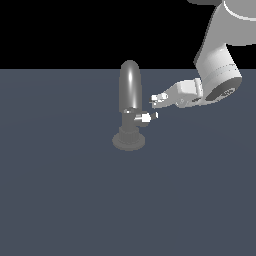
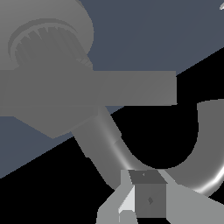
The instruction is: Turn on the faucet by rotating a designated handle.
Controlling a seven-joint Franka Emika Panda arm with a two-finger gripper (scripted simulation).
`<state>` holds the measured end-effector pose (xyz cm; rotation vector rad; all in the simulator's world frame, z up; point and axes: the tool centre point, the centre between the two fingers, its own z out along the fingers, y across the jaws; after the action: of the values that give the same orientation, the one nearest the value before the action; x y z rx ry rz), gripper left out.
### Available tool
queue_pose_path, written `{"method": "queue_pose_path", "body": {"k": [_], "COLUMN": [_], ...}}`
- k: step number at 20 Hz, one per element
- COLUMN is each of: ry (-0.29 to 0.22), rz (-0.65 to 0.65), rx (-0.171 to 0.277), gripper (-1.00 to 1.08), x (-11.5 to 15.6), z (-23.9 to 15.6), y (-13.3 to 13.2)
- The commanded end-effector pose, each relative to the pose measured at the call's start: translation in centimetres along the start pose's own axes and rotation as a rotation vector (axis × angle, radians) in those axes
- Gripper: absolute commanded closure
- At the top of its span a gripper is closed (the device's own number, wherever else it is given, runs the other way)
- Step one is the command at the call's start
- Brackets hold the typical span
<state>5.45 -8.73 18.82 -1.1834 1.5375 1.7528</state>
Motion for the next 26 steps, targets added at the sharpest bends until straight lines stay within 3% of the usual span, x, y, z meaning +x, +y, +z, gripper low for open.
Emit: {"method": "queue_pose_path", "body": {"k": [1, 14, 26], "ry": [-0.025, -0.042, -0.042], "rz": [0.022, 0.035, 0.035], "rx": [0.011, 0.019, 0.019], "gripper": [1.08, 1.08, 1.08], "x": [0.7, 1.2, 5.3], "z": [0.0, 0.0, 0.2], "y": [-0.2, -0.4, 1.0]}}
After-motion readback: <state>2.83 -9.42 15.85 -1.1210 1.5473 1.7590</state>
